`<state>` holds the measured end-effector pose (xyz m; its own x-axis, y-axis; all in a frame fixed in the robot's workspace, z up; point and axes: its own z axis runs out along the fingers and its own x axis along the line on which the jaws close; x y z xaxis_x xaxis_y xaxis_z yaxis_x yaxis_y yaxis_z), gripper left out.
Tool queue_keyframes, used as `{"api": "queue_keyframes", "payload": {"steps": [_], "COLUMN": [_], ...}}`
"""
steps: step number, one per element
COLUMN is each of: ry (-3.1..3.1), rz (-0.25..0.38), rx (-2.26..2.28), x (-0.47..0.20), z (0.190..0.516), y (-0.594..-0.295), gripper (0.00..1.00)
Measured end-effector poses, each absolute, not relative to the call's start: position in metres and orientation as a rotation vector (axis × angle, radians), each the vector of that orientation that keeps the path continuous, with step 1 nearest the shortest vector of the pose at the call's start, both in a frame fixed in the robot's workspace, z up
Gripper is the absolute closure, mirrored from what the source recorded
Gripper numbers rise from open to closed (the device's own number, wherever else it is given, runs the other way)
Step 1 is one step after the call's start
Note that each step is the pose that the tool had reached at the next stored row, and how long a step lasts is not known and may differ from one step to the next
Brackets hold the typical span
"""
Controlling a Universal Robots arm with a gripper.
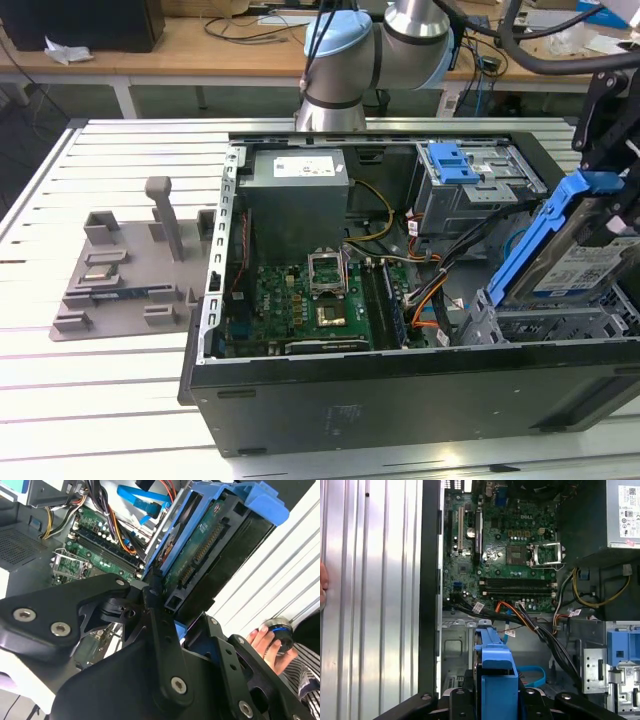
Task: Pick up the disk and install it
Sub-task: 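Insert the disk into the insertion slot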
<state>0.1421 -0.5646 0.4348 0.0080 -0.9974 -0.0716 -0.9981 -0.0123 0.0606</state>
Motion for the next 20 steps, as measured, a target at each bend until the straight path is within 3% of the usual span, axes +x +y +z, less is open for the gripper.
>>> {"api": "queue_keyframes", "payload": {"steps": [20], "ry": [2.206], "rz": [0.153], "rx": [-2.228], "x": [0.142], "z": [0.389], "y": [-0.565], "gripper": [0.63]}}
